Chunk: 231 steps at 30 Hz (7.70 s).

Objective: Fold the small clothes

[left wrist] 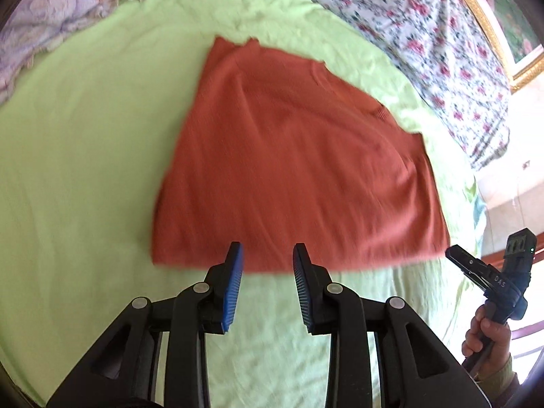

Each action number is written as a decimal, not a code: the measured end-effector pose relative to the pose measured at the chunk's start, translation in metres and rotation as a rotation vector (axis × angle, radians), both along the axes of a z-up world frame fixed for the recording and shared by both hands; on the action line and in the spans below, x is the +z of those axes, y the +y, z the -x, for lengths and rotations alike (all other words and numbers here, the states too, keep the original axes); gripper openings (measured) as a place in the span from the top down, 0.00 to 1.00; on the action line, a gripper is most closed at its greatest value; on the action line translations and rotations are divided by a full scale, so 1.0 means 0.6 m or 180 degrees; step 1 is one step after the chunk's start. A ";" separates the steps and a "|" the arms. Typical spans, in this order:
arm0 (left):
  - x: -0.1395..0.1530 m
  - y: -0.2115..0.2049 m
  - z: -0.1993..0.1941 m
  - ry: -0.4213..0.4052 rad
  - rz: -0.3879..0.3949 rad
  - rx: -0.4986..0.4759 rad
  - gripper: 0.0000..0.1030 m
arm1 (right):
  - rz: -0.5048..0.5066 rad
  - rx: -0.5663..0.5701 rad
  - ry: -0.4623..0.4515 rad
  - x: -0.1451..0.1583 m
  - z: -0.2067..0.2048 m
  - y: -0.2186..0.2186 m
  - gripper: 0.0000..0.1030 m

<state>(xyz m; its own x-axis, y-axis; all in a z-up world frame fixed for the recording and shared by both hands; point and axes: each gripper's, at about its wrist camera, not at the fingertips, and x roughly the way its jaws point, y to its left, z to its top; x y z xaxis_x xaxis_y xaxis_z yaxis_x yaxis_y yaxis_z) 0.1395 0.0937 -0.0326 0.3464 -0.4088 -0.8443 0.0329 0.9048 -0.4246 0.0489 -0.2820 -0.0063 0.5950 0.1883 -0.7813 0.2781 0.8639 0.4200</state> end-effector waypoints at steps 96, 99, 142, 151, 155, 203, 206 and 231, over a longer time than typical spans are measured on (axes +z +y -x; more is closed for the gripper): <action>0.068 -0.458 -0.071 -0.0739 0.0130 -0.1125 0.96 | -0.0999 0.1199 -0.0377 0.040 -0.299 -0.080 0.86; 0.059 -0.516 -0.070 -0.0723 0.0210 -0.1345 0.95 | -0.0843 0.1088 -0.0432 0.055 -0.256 -0.125 0.86; 0.004 -0.301 -0.067 -0.0111 0.0156 -0.1044 0.49 | -0.0473 0.0234 -0.0019 -0.006 -0.061 -0.237 0.42; 0.007 -0.272 -0.091 -0.0016 0.0101 -0.0563 0.38 | -0.0538 0.0232 0.0045 -0.017 -0.058 -0.227 0.35; -0.013 -0.266 -0.130 0.0111 0.0223 -0.0432 0.36 | -0.0540 0.0291 0.0072 -0.024 -0.069 -0.220 0.32; -0.044 -0.091 -0.055 0.0165 0.0219 0.0260 0.60 | -0.1029 0.1392 0.0289 -0.090 -0.189 0.045 0.62; -0.044 -0.086 -0.054 0.0186 0.0182 0.0275 0.55 | -0.0924 0.1342 0.0332 -0.084 -0.187 0.034 0.59; -0.051 -0.011 -0.308 0.0072 -0.0059 0.0678 0.80 | -0.0559 0.1148 -0.0052 0.020 -0.174 0.013 0.57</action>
